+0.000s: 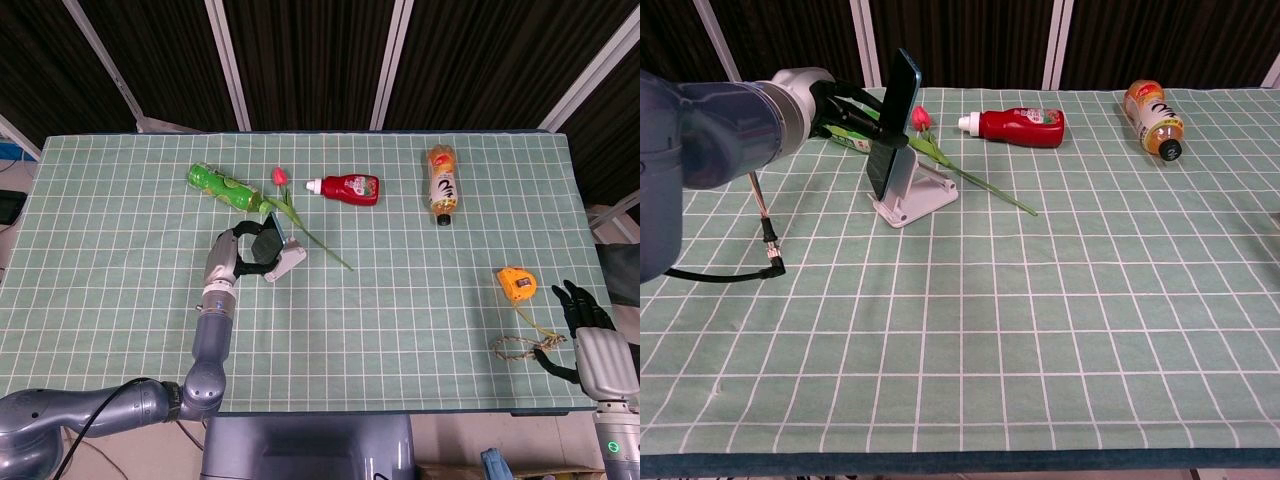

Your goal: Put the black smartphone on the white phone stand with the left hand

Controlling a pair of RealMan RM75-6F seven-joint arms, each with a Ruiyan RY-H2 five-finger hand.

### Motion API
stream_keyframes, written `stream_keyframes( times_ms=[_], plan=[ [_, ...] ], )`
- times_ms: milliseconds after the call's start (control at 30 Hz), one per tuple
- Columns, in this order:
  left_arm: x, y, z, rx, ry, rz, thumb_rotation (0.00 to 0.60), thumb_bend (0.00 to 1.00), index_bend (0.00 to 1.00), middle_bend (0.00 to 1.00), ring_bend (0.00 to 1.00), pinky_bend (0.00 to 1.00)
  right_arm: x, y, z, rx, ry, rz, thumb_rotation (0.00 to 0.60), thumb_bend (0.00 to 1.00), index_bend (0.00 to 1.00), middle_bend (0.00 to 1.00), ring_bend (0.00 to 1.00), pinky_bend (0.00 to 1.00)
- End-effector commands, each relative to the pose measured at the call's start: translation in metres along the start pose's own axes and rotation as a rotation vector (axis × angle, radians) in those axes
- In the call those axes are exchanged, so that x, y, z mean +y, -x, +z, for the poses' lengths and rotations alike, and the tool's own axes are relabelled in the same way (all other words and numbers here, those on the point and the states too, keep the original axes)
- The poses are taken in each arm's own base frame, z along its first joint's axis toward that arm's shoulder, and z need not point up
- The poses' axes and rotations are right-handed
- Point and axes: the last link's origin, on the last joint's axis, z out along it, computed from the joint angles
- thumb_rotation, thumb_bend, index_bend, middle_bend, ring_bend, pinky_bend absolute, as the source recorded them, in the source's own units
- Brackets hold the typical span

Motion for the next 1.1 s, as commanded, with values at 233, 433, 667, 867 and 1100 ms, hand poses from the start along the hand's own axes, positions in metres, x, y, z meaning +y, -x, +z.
stream_keyframes(
  times_ms=[233,433,667,867,1100],
  plan=[
    [-0.005,0.002,0.003,-0.001,-0.013,-0.068,0.600,0.30,0.54,0.58,0.11,0.00,0.000,0.000,0.000,0.000,0.000,0.000,0.600,0.32,0.10,0.05,0.00,0.19],
    [-0.004,0.005,0.002,-0.017,-0.019,-0.110,0.600,0.30,0.54,0.58,0.11,0.00,0.000,0.000,0.000,0.000,0.000,0.000,0.600,0.32,0.10,0.05,0.00,0.19],
    [-0.007,0.005,0.003,-0.013,-0.041,-0.152,0.600,0.30,0.54,0.58,0.11,0.01,0.000,0.000,0.000,-0.001,-0.001,0.003,0.600,0.32,0.10,0.05,0.00,0.19],
    [-0.011,0.004,0.005,-0.008,-0.057,-0.158,0.600,0.30,0.53,0.58,0.11,0.02,0.000,0.000,0.000,-0.001,-0.002,0.004,0.600,0.32,0.10,0.05,0.00,0.19],
    [-0.012,0.004,0.007,-0.004,-0.052,-0.145,0.600,0.30,0.53,0.57,0.11,0.02,0.000,0.000,0.000,0.000,-0.002,0.005,0.600,0.32,0.10,0.05,0.00,0.19]
  ],
)
